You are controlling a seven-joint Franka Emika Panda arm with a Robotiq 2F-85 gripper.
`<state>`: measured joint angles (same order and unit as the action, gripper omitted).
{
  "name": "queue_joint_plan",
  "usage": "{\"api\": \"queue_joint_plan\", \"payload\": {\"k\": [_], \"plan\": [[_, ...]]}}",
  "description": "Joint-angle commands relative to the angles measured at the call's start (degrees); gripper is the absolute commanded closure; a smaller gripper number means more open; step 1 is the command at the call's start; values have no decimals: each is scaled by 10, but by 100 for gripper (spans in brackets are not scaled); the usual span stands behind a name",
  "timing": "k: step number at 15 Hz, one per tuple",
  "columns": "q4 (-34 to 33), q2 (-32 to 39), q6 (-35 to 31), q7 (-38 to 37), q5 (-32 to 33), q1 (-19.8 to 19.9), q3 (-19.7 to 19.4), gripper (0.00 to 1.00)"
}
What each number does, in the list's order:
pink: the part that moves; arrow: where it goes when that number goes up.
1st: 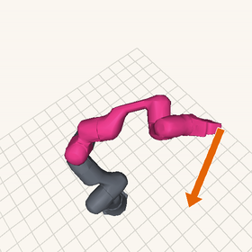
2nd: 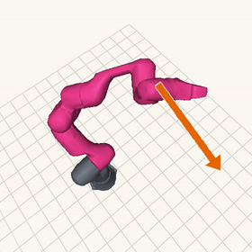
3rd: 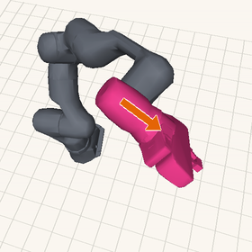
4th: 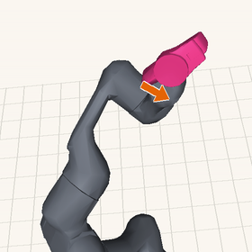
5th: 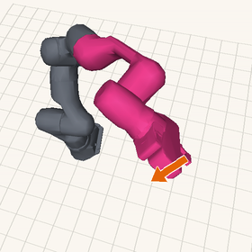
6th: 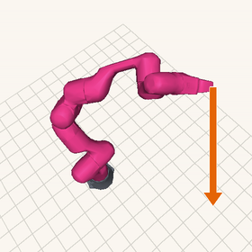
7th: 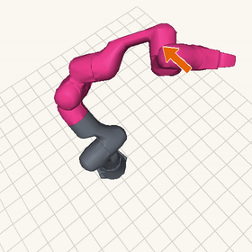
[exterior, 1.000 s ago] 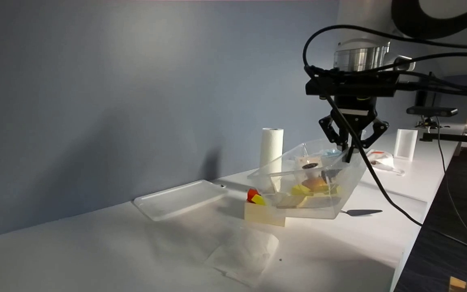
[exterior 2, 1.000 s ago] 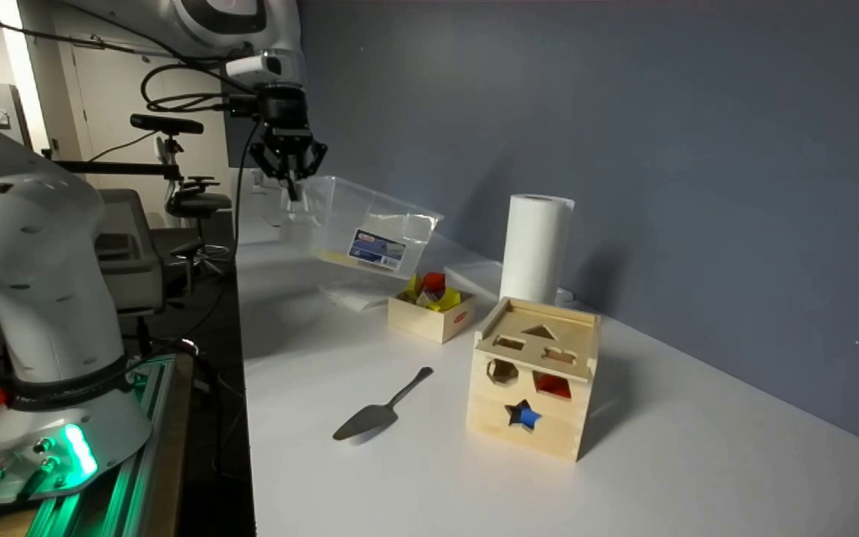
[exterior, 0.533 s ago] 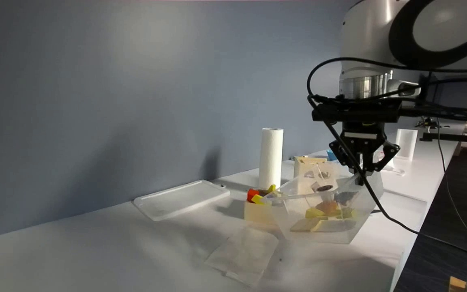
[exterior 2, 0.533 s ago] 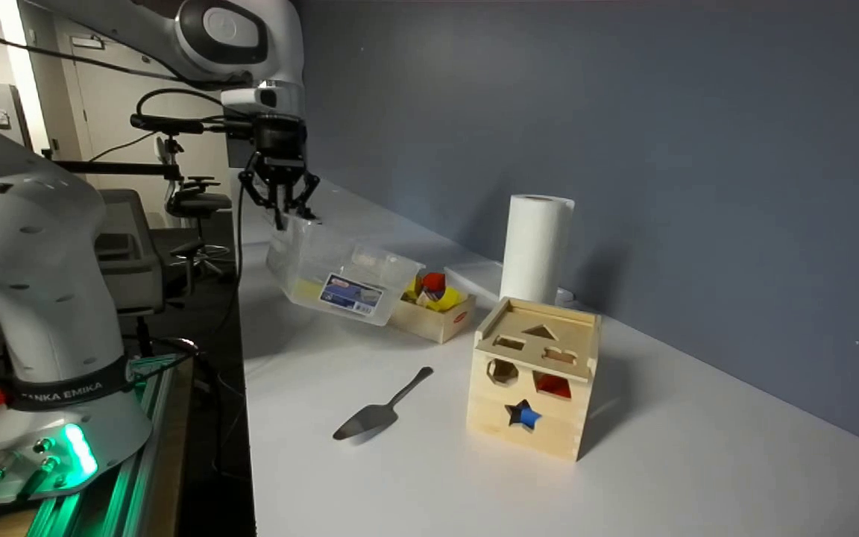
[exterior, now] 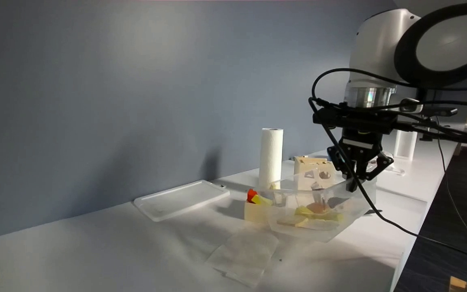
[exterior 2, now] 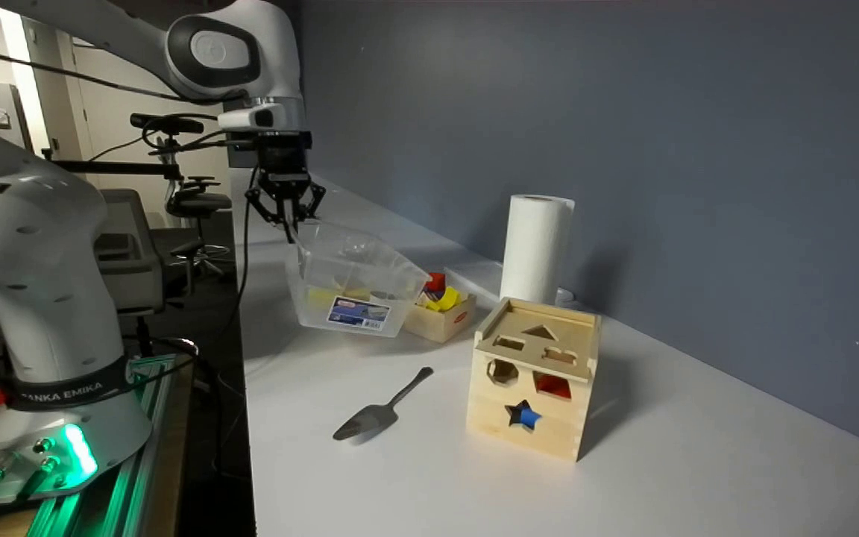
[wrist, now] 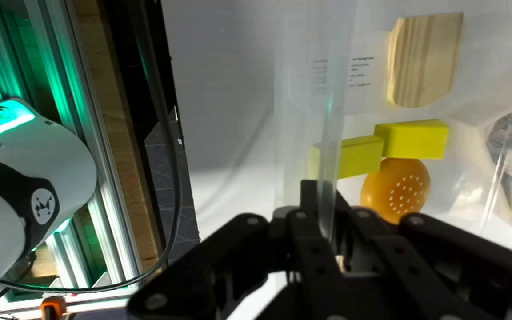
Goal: Move the storage bin to the front of the counter
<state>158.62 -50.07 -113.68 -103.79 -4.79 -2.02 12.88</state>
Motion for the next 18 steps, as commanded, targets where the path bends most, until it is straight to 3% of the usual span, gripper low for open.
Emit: {"api": "queue_joint_plan", "payload": {"k": [1,8,18], "plan": [[-1,6,-36,10,-6,10,3,98],[-1,36,-33,21,6,16,6,98],[0,104,-80,16,19,20,18,98]]}}
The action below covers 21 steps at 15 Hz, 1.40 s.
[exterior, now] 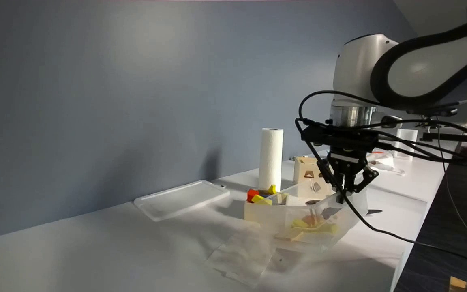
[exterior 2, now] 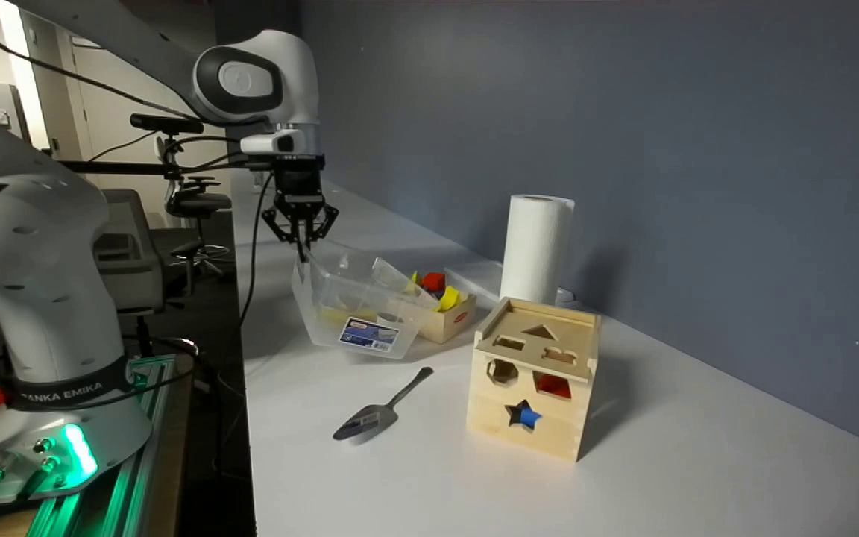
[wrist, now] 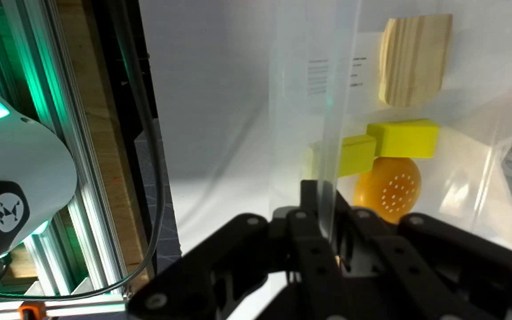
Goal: Move the storage bin to the front of the counter
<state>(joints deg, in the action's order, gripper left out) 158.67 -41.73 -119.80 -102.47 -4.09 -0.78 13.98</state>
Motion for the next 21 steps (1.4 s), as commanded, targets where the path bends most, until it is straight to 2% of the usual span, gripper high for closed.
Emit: {"api": "queue_joint_plan", "payload": {"k": [1,6,7,8,10,17,19,21], "plan": [[-1,28,-19,4,14,7,7,98],[-1,64,-21,3,18,6,5,98],[-1,69,-18,3,21,7,4,68],[-1,73,-17,3,24,8,4,66],[-1,76,-15,4,32,9,2,54],[-7,14,19,47,61,-6,-6,5],[-12,-13,56,76,57,-18,-6,0],[-10,-53,68,131,59,-36,-9,0]]}}
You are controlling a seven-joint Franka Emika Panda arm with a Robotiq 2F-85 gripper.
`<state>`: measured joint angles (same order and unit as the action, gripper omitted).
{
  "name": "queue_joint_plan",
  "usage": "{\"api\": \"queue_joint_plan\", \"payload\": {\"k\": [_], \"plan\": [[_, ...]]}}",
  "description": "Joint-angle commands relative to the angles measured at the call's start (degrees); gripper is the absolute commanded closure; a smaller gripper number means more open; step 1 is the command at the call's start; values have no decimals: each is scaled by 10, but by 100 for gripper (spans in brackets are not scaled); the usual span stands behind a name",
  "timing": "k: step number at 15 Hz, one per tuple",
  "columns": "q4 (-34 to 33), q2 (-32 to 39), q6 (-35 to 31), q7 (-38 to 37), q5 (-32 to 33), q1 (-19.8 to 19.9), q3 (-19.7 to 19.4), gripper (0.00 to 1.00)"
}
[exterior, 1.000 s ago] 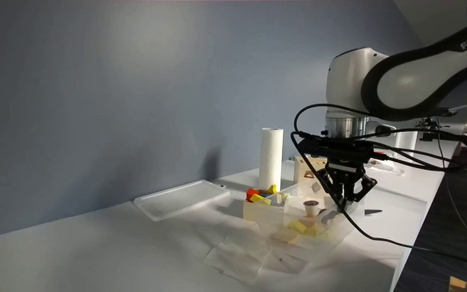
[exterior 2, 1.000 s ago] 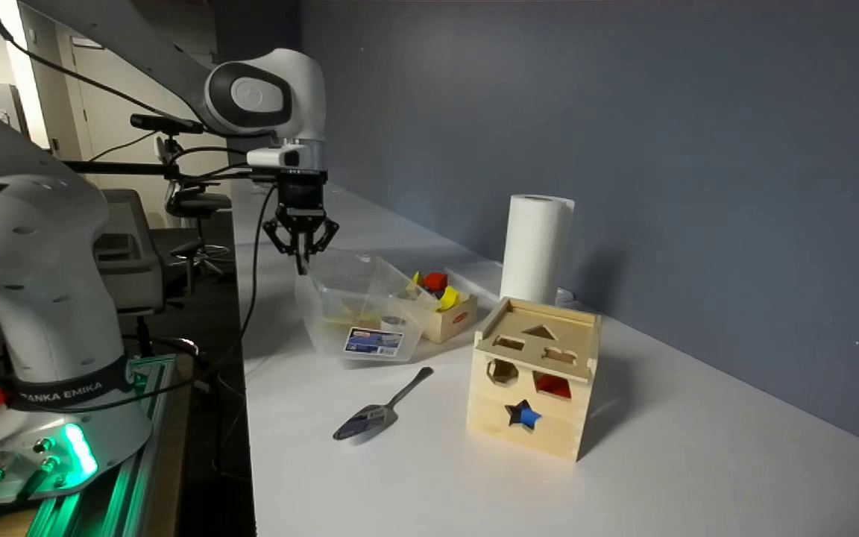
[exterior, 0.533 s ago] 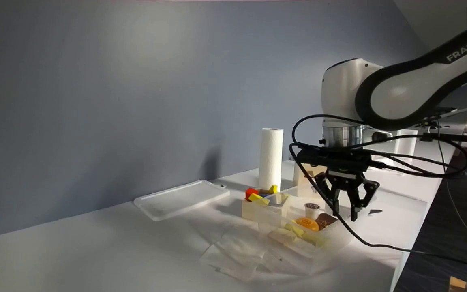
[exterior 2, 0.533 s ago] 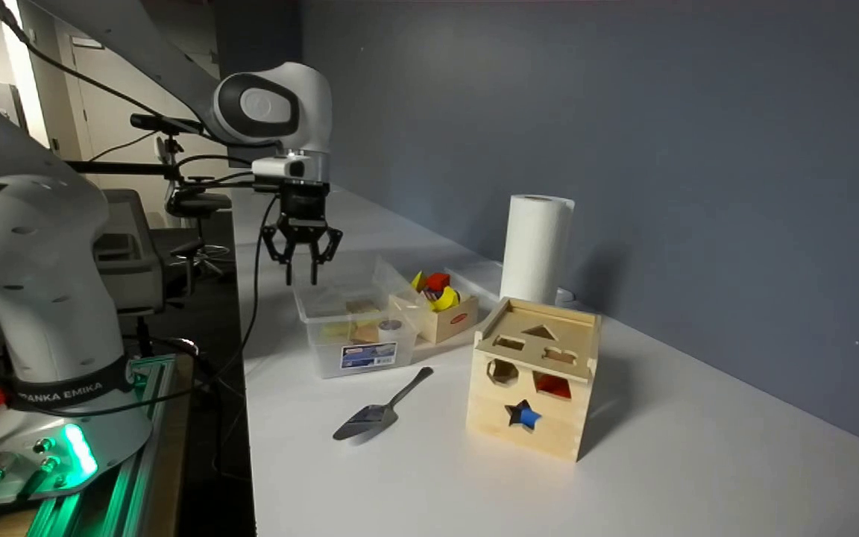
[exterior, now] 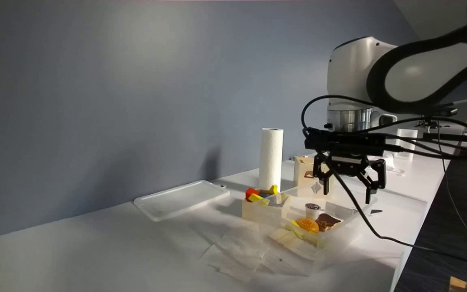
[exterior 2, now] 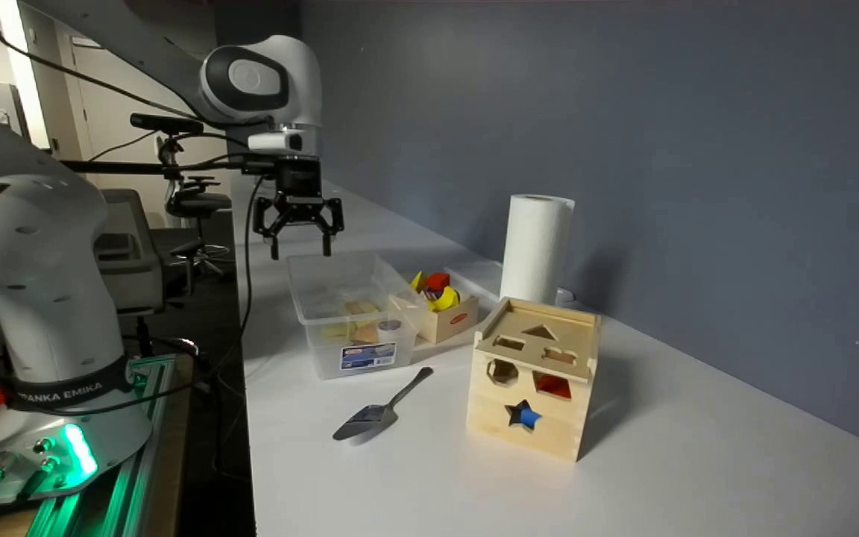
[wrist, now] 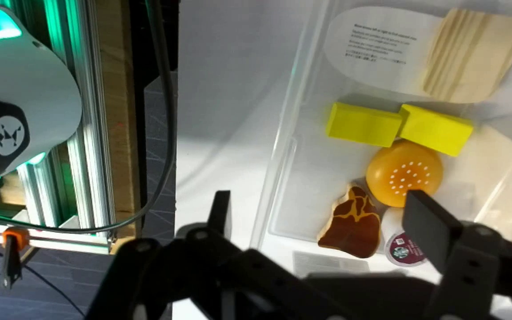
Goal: Move the storage bin to the front of the counter
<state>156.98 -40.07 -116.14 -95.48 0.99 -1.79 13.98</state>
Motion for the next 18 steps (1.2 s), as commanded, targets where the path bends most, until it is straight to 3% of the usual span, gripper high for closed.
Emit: {"api": "queue_joint_plan", "payload": {"k": [1,5,12,13,18], "plan": [[-2,-81,42,88,11,-30,-8,0],[-30,-124,54,217,3,-40,-31,0],[-86,-125,55,479,-10,-34,-74,0],[-72,-126,41,435,-20,-8,-45,0],[-73,-124,42,442,-21,4,-35,0]]}}
